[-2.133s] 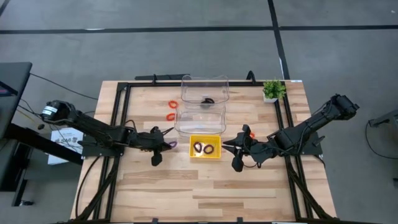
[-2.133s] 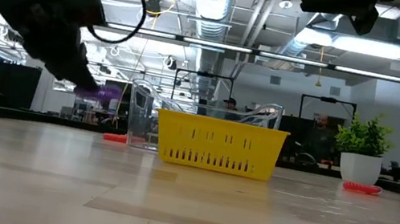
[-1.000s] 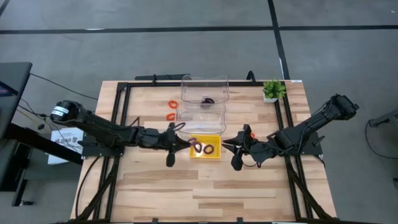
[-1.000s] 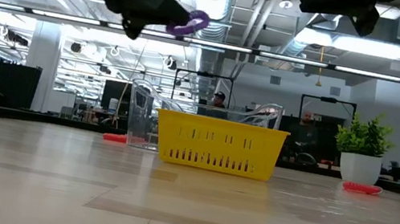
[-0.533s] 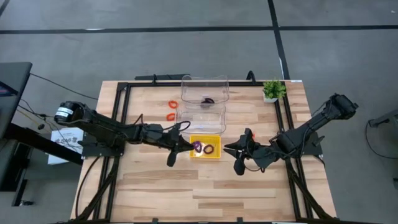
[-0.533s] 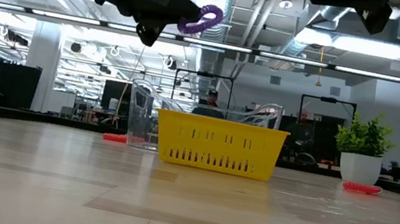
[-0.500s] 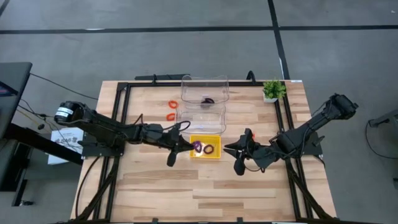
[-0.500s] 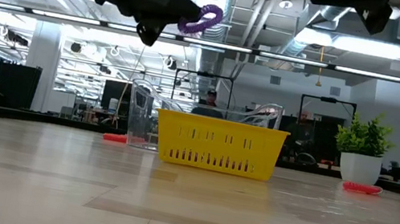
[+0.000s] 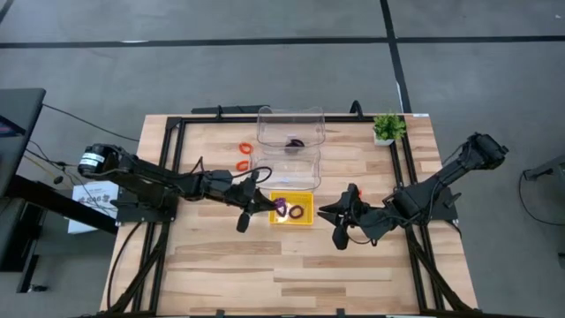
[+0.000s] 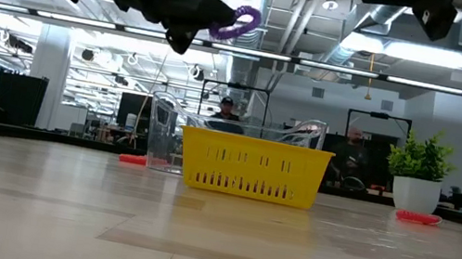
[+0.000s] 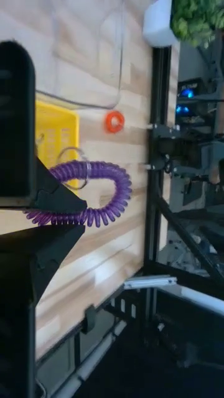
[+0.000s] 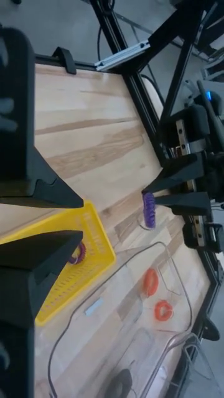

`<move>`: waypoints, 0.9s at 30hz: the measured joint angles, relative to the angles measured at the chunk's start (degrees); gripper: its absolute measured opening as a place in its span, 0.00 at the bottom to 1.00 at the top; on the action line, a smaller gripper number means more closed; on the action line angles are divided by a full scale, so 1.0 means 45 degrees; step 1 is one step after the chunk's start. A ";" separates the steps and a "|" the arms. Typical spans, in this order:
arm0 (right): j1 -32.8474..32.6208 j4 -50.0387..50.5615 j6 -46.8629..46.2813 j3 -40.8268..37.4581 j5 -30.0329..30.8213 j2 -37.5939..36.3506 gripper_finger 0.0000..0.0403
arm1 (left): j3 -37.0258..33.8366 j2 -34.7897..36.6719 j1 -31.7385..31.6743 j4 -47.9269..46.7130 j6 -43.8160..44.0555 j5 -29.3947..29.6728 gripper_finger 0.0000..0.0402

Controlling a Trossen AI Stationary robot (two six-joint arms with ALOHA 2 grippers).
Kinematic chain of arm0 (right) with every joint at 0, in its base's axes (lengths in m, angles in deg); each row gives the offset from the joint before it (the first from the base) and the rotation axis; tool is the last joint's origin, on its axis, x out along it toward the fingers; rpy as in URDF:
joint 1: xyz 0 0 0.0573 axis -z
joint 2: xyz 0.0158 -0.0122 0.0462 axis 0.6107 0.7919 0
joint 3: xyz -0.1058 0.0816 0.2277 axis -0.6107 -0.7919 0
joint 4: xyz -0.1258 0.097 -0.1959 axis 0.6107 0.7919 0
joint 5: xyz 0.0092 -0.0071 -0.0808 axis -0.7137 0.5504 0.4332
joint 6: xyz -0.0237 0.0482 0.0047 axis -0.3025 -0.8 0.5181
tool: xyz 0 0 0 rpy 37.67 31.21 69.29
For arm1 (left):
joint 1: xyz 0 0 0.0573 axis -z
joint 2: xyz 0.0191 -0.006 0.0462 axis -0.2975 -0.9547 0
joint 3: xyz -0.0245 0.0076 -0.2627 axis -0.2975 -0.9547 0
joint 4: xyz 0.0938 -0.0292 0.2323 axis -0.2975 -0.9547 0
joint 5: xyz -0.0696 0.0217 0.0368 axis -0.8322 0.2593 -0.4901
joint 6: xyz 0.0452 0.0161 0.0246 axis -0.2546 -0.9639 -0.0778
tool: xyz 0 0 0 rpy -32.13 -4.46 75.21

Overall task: Sort spring keychains
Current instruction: Put the purple spring keychain into the yellow bin, then put the bottom right orange spring keychain into the bottom transparent bin

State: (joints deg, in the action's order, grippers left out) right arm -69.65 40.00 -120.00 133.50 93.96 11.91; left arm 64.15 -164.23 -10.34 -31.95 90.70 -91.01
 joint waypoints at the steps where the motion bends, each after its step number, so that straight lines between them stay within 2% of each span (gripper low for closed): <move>1: -0.0051 0.0000 -0.0030 0.0000 0.0000 0.0000 0.15 | 0.0005 -0.0084 -0.0002 0.0093 0.0049 -0.0091 0.07; 5: -0.0141 0.0014 -0.0065 0.0000 0.0027 0.0000 0.15 | 0.0010 -0.0490 -0.0002 0.0069 0.0154 -0.0269 0.07; 11: -0.0136 0.0044 -0.0080 0.0000 0.0029 0.0000 0.15 | 0.0010 -0.1472 0.0022 0.0514 0.1642 -0.0268 0.07; 14: -0.0136 0.0202 -0.0089 0.0000 0.0025 0.0000 0.15 | 0.0010 -0.1727 0.0030 0.0566 0.1776 -0.0216 0.08; 21: -0.0136 0.0719 -0.0510 -0.0005 0.0022 0.0000 0.15 | 0.0010 -0.1782 0.0023 0.0678 0.1789 0.1039 0.17; 27: -0.0136 0.0944 -0.0752 -0.0005 0.0019 0.0000 0.15 | 0.0005 -0.1782 -0.0087 0.0668 0.1788 0.1359 0.24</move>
State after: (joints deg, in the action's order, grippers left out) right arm -70.26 44.25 -123.39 133.48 94.04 11.91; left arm 64.18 -172.25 -10.73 -28.95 98.75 -84.89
